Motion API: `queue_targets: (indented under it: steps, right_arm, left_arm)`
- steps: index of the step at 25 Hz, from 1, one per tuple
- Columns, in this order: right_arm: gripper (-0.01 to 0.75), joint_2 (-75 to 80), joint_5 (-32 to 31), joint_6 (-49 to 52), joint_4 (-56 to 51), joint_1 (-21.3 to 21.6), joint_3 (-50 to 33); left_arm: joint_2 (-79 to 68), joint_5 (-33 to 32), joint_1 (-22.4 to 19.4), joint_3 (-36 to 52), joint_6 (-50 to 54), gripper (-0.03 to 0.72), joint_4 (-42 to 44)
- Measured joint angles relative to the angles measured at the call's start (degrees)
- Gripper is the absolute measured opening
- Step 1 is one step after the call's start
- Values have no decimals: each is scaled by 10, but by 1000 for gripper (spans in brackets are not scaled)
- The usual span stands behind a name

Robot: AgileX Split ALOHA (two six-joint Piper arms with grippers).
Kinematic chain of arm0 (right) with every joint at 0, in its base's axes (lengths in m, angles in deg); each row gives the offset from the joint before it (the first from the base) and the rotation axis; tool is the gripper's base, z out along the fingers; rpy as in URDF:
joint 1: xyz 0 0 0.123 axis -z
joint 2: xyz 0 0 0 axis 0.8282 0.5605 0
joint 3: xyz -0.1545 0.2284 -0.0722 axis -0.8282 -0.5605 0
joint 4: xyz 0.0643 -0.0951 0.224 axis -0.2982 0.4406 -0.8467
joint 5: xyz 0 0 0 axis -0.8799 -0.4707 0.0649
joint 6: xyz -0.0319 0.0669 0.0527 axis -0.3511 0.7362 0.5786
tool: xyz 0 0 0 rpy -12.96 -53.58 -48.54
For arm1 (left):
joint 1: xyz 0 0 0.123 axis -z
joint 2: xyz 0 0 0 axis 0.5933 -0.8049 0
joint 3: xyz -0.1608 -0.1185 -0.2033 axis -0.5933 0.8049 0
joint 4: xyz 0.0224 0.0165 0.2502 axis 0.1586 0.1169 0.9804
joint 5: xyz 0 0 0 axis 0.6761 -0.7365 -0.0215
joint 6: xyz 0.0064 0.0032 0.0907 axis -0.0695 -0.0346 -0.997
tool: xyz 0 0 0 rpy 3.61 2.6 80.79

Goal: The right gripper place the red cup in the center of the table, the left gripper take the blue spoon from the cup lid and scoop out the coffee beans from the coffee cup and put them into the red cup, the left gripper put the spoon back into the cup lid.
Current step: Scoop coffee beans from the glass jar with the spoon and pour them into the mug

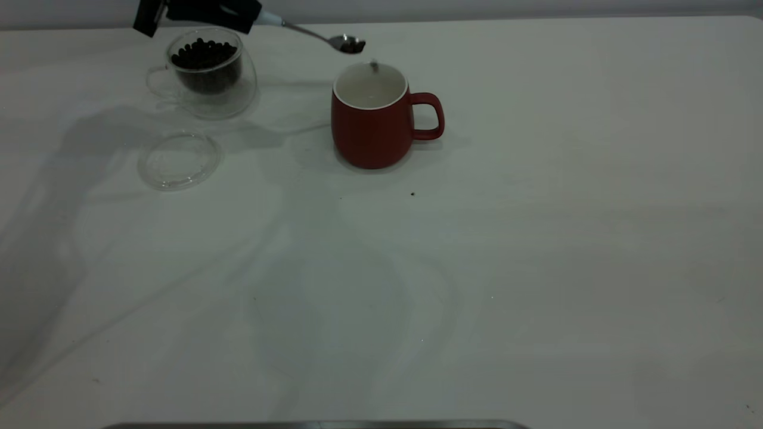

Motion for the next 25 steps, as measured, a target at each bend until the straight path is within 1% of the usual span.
queue_targets:
  steps: [6, 13, 18, 25]
  right_arm:
    - [583, 0, 0, 0, 0, 0, 0]
    - [583, 0, 0, 0, 0, 0, 0]
    - [583, 0, 0, 0, 0, 0, 0]
    - [583, 0, 0, 0, 0, 0, 0]
  left_arm:
    - [0, 0, 4, 0, 0, 124, 10]
    - [0, 0, 25, 0, -9, 124, 47]
    - [0, 0, 30, 0, -62, 124, 52]
    - [0, 0, 38, 0, -165, 124, 56]
